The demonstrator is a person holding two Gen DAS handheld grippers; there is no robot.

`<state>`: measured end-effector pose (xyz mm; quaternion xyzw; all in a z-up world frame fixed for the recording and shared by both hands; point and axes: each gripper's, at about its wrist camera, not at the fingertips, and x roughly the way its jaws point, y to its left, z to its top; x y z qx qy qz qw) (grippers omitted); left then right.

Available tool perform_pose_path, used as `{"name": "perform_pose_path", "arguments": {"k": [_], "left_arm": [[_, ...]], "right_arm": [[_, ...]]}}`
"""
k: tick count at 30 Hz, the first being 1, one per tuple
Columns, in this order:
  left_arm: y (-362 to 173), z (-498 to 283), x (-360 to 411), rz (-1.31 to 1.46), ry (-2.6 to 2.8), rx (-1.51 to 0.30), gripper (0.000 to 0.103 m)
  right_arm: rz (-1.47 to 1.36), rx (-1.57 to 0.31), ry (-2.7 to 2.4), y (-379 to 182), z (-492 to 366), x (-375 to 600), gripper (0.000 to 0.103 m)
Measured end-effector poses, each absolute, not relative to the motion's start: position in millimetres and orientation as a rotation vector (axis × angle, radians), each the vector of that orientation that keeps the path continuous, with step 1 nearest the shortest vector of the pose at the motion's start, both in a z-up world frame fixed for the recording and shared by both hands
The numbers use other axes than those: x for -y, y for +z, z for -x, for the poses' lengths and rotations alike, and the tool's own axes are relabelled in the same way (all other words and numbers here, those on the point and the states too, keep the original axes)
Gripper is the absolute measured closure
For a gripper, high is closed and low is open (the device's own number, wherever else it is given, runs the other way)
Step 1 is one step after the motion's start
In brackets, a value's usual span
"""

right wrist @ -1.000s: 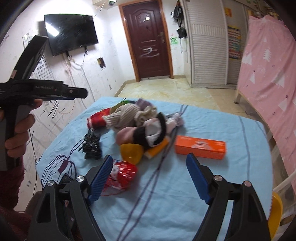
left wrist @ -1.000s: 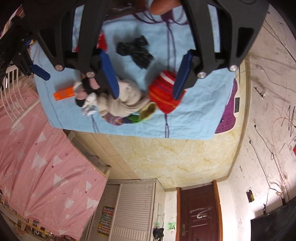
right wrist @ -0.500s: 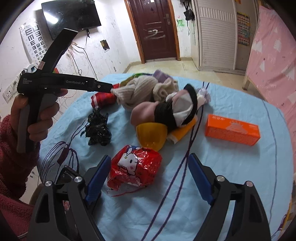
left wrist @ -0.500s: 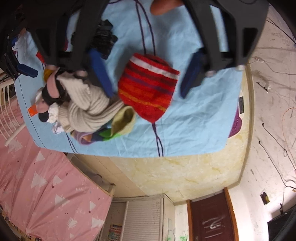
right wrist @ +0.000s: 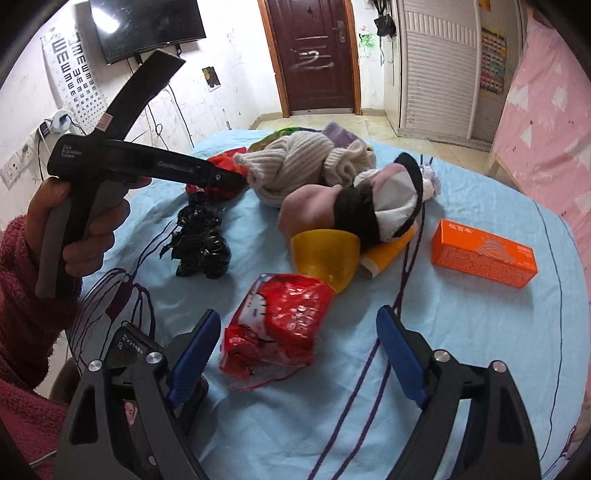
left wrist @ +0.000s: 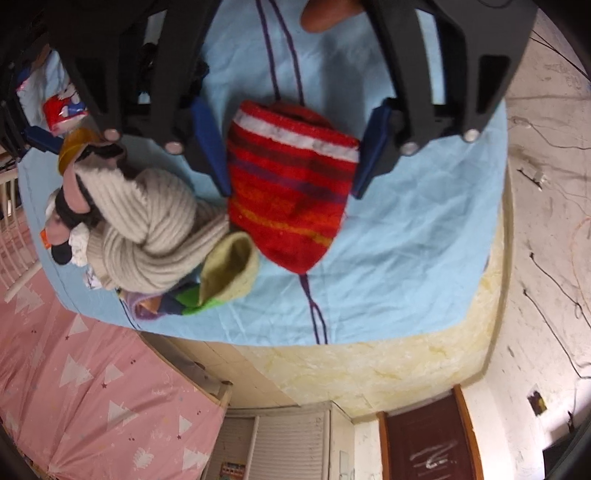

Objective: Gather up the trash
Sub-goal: 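Grasp the red knit sock with the left tool while the right tool grasps the red plastic wrapper, then carry the sock and wrapper to the yellow bin and open both tools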

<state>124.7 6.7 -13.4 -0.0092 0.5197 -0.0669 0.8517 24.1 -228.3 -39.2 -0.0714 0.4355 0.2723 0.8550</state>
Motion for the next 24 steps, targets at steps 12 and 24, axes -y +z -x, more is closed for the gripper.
{"name": "perform_pose_path", "arguments": {"k": [12, 24], "left_arm": [[-5, -109, -12, 0.044, -0.094, -1.084, 0.083], [50, -78, 6, 0.019, -0.089, -0.978, 0.083]], "right_arm": [[0.089, -0.882, 0.577, -32, -15, 231, 0.081], [-0.003, -0.805, 0.549, -8, -3, 289, 0.081]]}}
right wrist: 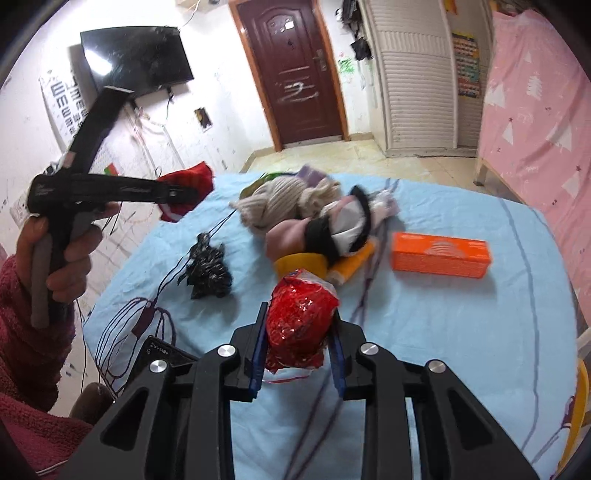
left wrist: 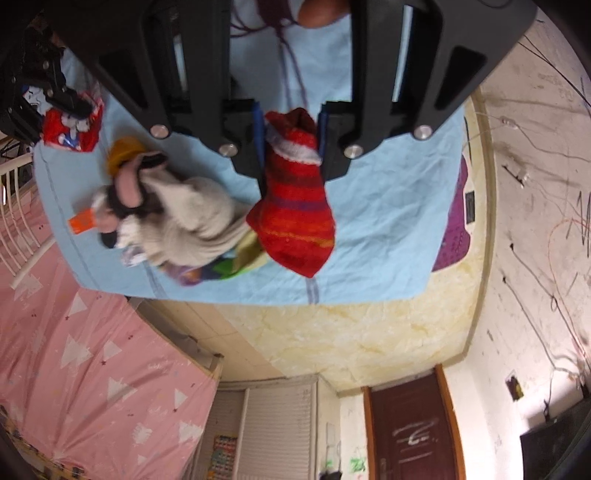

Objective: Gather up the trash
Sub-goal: 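Carry the sock and wrapper to the yellow bin and open both tools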

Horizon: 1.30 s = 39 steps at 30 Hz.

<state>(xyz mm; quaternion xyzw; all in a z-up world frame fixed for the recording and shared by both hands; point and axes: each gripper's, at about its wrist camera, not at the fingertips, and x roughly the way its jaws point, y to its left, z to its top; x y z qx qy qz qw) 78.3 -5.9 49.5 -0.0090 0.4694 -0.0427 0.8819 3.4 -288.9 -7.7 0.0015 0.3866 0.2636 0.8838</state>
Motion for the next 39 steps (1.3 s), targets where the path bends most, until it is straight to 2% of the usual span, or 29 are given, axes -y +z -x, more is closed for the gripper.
{"name": "perform_pose_path", "arguments": {"k": [9, 23, 39], "left_arm": [[80, -64, 68, -0.042, -0.167, -0.927, 0.083], [95, -58, 161, -0.106, -0.287, -0.927, 0.083], [85, -45, 323, -0.231, -0.498, -0.98, 0.083]], "right_arm": [[-0.061, -0.735, 0.473, 11, 11, 341, 0.081], [-0.167, -0.657, 0.319, 28, 24, 442, 0.081], [-0.273, -0.678, 0.084, -10, 40, 575, 0.08]]}}
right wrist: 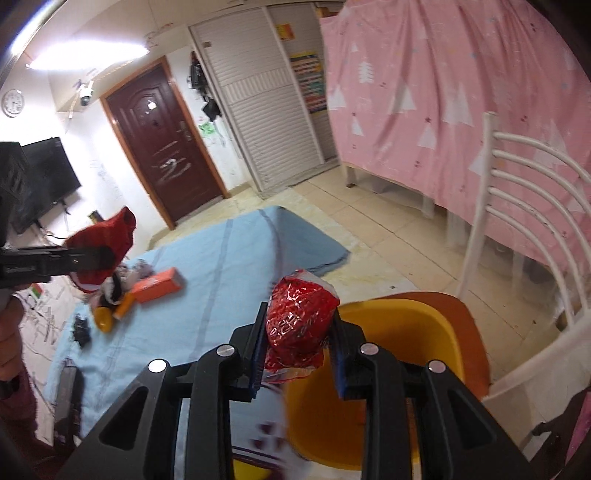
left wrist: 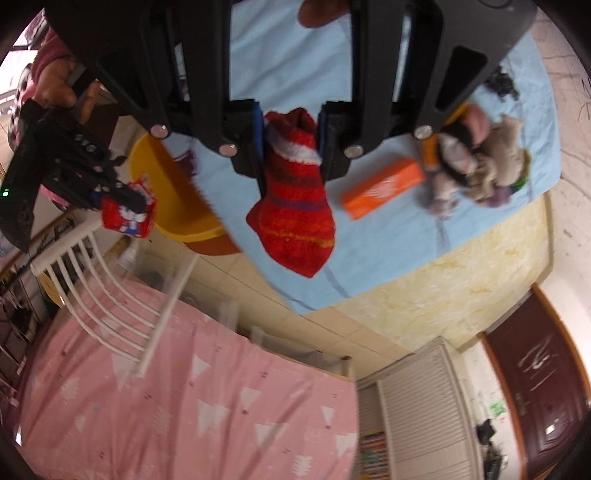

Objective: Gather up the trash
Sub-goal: 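Carry the sock and wrapper to the yellow bin and open both tools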

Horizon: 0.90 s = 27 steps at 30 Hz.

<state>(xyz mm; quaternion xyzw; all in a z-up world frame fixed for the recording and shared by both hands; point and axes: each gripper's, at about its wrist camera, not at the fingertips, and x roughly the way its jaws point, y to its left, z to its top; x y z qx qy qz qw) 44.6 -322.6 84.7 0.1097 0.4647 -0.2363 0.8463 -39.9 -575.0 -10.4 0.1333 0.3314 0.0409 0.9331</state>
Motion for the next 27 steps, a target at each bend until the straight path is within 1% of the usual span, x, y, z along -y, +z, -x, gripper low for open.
{"name": "perform_pose_path", "arguments": {"k": [6, 9, 11, 12, 17, 21, 22, 23, 25, 27], "left_arm": [[69, -37, 379, -0.271, -0.572, -1.018, 0.083], [58, -36, 403, -0.287, -0.599, -1.05, 0.083], [52, -36, 414, -0.288, -0.613, -1.071, 0.083], [47, -36, 420, -0.288, -0.621, -1.088, 0.081], [34, -38, 446, -0.303, -0.636, -1.132, 0.076], [31, -38, 457, -0.307, -0.64, -1.146, 0.075], [31, -38, 460, -0.308, -0.645, -1.151, 0.07], [30, -37, 463, -0.31, -0.649, -1.152, 0.061], [32, -35, 466, -0.311, -0.652, -1.147, 0.052], [35, -32, 468, -0.312, -0.657, -1.131, 0.05]], "right_arm": [[-0.296, -0.729, 0.063, -42, 35, 594, 0.08], [-0.314, -0.755, 0.058, -56, 33, 604, 0.078], [-0.33, -0.755, 0.054, -62, 33, 609, 0.075], [-0.346, -0.753, 0.053, -65, 33, 612, 0.074], [-0.394, -0.74, 0.039, -74, 38, 629, 0.059], [-0.419, -0.729, 0.046, -77, 42, 637, 0.056], [-0.422, -0.726, 0.043, -78, 43, 639, 0.056], [-0.423, -0.724, 0.042, -77, 44, 640, 0.055], [-0.427, -0.717, 0.037, -76, 45, 643, 0.055], [-0.429, -0.709, 0.036, -76, 47, 646, 0.055]]}}
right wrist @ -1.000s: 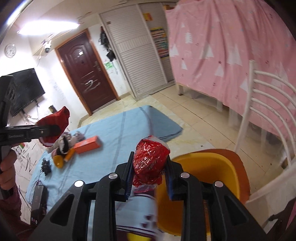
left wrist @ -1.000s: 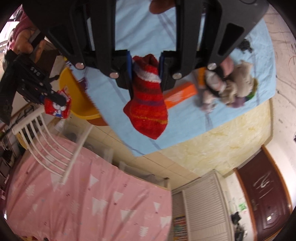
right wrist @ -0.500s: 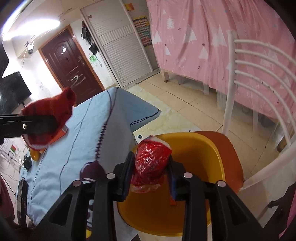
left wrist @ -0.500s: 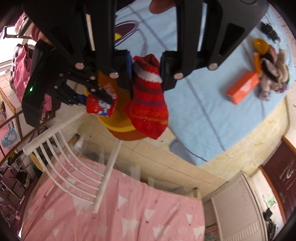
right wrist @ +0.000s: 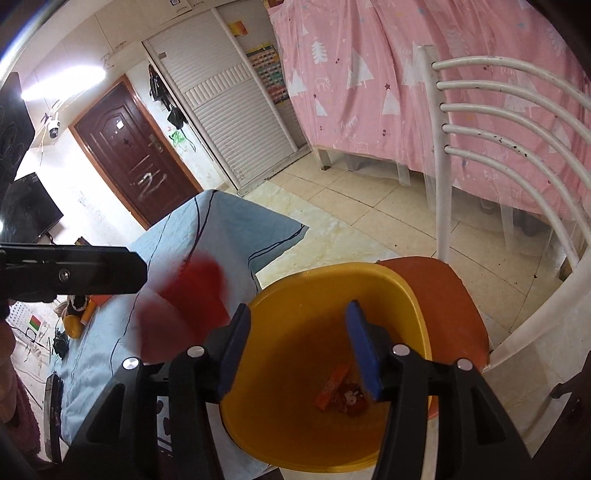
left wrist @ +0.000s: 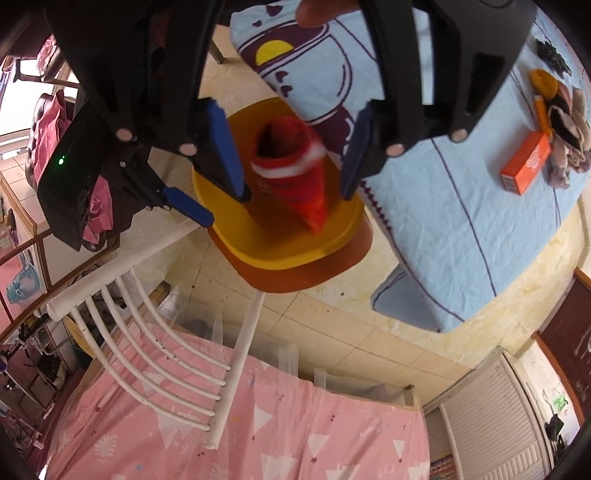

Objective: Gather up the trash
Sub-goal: 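Carry the sock and wrapper to the yellow bin and open both tools, then move both open tools back over the bedsheet toward the black plastic bag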

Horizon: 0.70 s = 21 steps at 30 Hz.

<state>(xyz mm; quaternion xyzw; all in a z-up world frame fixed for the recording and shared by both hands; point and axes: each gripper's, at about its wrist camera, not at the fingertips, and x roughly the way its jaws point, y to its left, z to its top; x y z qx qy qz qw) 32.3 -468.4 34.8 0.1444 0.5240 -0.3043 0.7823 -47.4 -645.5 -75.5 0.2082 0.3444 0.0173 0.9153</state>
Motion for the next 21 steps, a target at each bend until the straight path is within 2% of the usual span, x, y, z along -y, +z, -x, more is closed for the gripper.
{"name": "perform_pose_path", "arguments": {"k": [10, 21], "left_arm": [[53, -32, 450, -0.306, -0.614, -1.093, 0.05], [103, -46, 376, -0.249, -0.514, -0.992, 0.046]], "right_arm": [[-0.432, -0.681, 0.018, -63, 53, 648, 0.054], [-0.324, -0.646, 0.09, -16, 37, 599, 0.053]]}}
